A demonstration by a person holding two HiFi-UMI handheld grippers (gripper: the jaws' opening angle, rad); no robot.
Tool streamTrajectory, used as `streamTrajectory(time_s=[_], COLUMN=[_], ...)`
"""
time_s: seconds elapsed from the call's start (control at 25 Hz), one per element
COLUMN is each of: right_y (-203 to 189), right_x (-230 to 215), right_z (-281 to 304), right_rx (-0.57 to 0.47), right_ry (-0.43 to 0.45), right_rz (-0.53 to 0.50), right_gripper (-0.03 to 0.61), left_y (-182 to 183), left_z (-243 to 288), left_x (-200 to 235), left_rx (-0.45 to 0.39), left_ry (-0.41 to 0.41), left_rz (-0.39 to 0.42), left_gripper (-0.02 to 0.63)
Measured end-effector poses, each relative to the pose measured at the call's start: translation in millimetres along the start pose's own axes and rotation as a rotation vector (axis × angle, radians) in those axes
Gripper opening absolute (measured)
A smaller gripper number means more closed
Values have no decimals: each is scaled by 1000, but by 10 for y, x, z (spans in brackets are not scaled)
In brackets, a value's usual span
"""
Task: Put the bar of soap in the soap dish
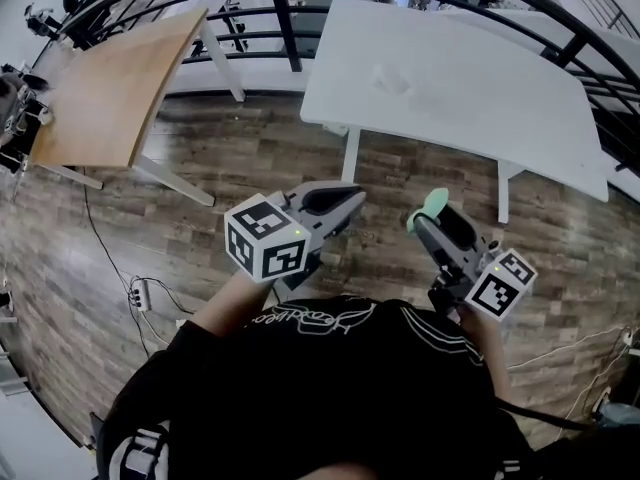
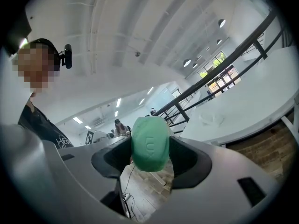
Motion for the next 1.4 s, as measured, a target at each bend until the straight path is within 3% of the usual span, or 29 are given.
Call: streamTrajectory(time_s=[0.72, 1.4], right_y=[74, 499], right_x=[-38, -1256], right_z=[32, 651], right_rx=[-32, 33], right_ry=[58, 54], right_rz=[-28, 25], right_gripper=[209, 209], left_y=[11, 184], left_z=[116, 1086], left_x=[-33, 857], left_rx=[7, 63], left_ry=[-29, 37], left_rz=[30, -57], left_gripper=[8, 8])
Point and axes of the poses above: the fingertips, and each gripper's own axes: z forward along the fingers, x to its left, y out of its top, the point moved 9 cm from there along -z, backward along the fingers, and after that the axes turned 7 degrees about -x, right-handed, at the moved point
